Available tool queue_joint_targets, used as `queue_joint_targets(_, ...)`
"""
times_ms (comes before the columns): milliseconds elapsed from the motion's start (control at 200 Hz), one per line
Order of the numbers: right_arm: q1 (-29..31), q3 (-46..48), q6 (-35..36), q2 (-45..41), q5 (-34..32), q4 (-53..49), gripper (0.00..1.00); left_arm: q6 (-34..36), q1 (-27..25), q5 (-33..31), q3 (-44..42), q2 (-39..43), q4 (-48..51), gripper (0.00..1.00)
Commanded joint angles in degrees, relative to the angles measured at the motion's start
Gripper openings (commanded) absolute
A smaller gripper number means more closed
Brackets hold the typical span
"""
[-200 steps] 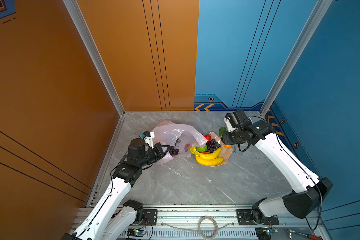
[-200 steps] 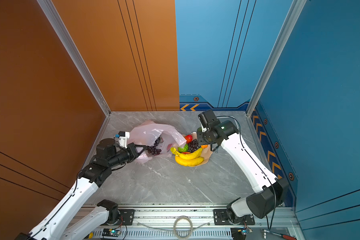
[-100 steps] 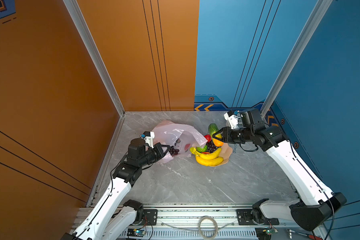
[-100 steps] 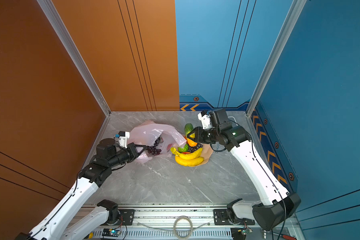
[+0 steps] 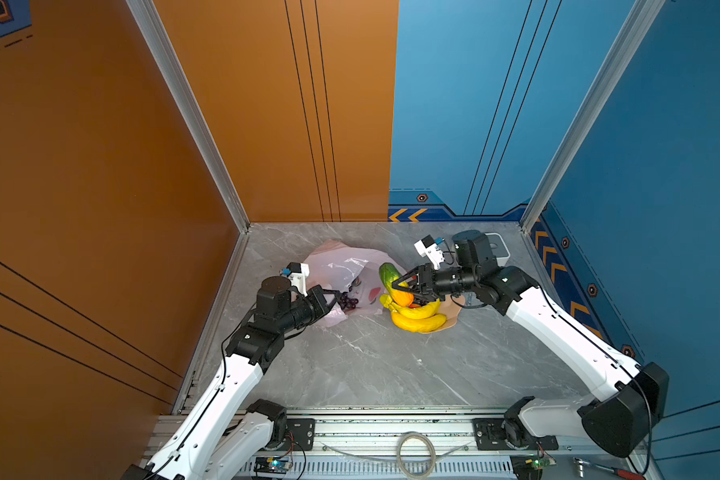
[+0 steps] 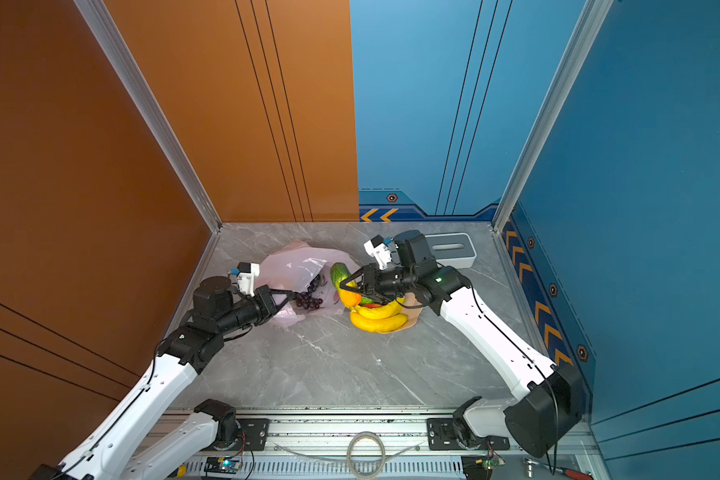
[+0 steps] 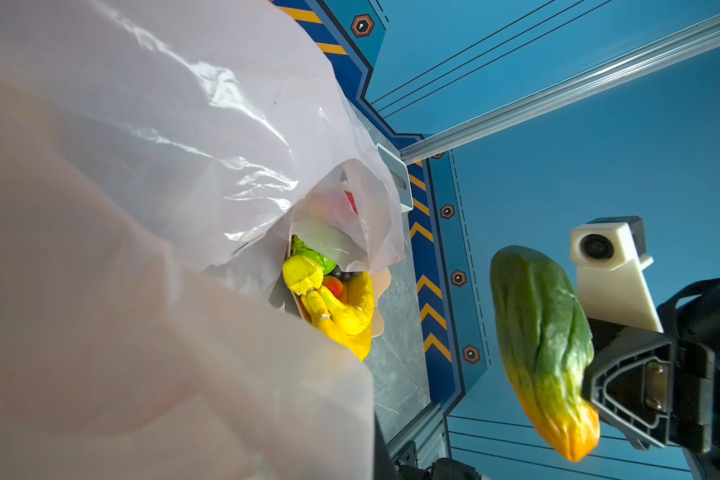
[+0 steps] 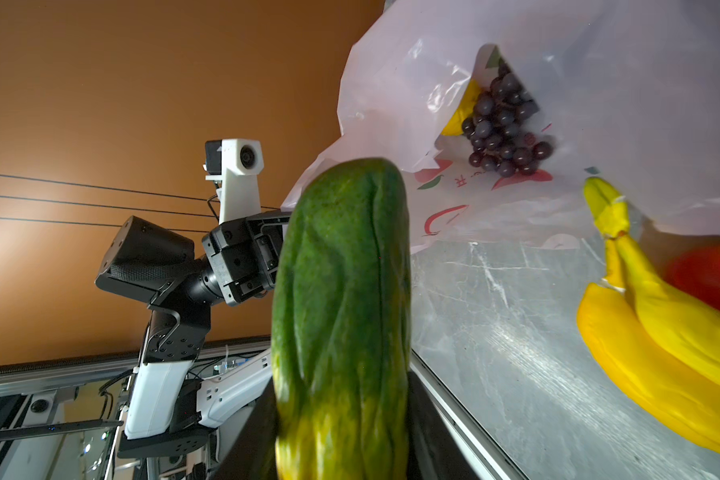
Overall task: Place the fruits into the plastic bag
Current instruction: 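Carry the papaya toward the bag mouth held by the left gripper, then insert the papaya into the pink bag with the right gripper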
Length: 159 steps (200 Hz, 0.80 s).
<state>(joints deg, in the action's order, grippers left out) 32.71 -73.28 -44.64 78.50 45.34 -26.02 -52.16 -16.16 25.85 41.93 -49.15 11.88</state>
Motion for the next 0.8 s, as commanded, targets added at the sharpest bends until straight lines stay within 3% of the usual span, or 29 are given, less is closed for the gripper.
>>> queue_joint_targets(0,2.2,-0.4,-0.6,3.4,0.9,2.5,0.35,-0.3,-0.1,1.2,1.6,0.0,-0.6,0.0)
queue_joint_targets(275,5.5,-5.0,0.6,11.7,0.4,1.5,0.34,-0.4,-0.2,1.2,1.2,0.7,-0.6,0.0)
queue_joint_targets(791,6.0,-15.8,8.2,24.3,-1.1,-11.1,0.33,-0.5,-0.1,1.2,1.9,0.6,-2.5,0.0)
